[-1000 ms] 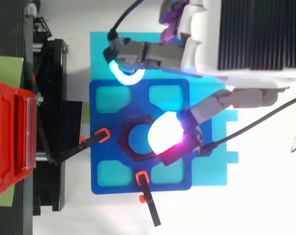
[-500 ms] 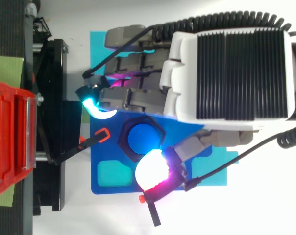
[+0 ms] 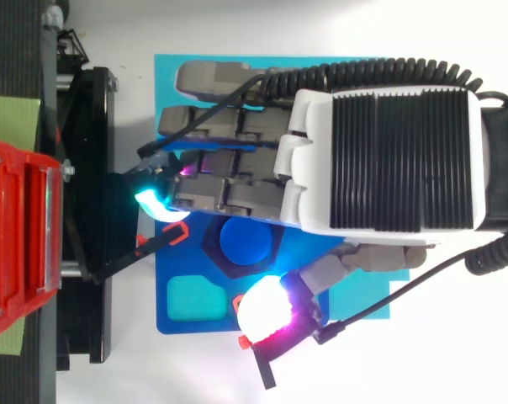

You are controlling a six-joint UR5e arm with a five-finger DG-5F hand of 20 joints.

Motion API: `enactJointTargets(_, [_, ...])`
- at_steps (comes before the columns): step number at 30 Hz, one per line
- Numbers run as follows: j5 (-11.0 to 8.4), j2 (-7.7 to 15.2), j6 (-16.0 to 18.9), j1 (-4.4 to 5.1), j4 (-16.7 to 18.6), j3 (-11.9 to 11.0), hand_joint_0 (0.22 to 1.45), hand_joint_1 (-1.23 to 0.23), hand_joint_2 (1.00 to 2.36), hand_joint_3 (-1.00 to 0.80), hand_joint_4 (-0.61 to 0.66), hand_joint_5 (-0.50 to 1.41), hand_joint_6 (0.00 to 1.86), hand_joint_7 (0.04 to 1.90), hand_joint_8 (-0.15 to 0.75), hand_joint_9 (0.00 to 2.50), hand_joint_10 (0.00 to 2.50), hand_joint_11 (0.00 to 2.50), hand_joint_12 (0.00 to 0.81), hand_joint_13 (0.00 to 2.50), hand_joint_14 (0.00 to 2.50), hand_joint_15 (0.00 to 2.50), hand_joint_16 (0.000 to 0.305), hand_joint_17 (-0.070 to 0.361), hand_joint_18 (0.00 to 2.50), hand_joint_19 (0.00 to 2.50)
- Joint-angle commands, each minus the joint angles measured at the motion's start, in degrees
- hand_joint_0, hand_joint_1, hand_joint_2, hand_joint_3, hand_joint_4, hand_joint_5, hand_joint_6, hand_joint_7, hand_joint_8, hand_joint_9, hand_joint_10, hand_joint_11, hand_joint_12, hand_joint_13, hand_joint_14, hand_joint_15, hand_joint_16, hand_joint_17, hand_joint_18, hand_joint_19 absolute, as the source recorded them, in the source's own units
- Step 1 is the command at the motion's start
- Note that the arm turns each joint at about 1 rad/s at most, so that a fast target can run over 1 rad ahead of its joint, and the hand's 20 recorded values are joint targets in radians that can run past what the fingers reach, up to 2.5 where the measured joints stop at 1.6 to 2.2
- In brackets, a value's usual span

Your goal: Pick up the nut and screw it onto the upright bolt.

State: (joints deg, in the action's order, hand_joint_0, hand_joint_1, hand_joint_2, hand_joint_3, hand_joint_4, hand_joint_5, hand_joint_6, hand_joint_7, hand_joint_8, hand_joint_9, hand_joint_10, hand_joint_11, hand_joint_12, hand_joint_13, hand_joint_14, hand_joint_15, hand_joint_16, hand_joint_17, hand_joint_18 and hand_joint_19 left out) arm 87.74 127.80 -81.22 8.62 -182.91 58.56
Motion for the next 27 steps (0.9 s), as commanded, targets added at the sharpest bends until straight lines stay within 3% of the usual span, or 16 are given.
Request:
enactJointTargets(1, [0.07,-0.01,0.01,-0.01,-0.70,-0.03,0.46,-0.27,1.00,-0.50,0.14,-0.12,0.50,0.73,0.143,0.16,0.00,0.00,0.278,0.21,0.00,0.00,0.031,0.070,0.00,0.00])
enactJointTargets(13, [0.24,-0.01,0.01,-0.27,-3.86,0.06,0.47,-0.28,1.00,-0.50,0.21,-0.07,0.50,1.04,0.175,0.24,0.00,0.00,0.277,0.32,0.00,0.00,0.028,0.064,0.00,0.00])
enactJointTargets(19, [0.42,-0.10,0.01,-0.45,-3.86,-0.03,0.49,-0.30,1.00,-0.50,0.16,-0.04,0.50,1.32,0.179,0.29,0.00,0.00,0.258,0.36,0.00,0.00,0.025,0.056,0.00,0.00])
enactJointTargets(27, [1.30,-0.01,-0.08,-0.89,-4.39,-0.56,0.50,-0.32,1.00,-0.50,0.13,-0.01,0.52,1.48,0.196,0.41,0.00,0.00,0.244,0.47,0.00,0.00,0.021,0.047,0.04,0.00])
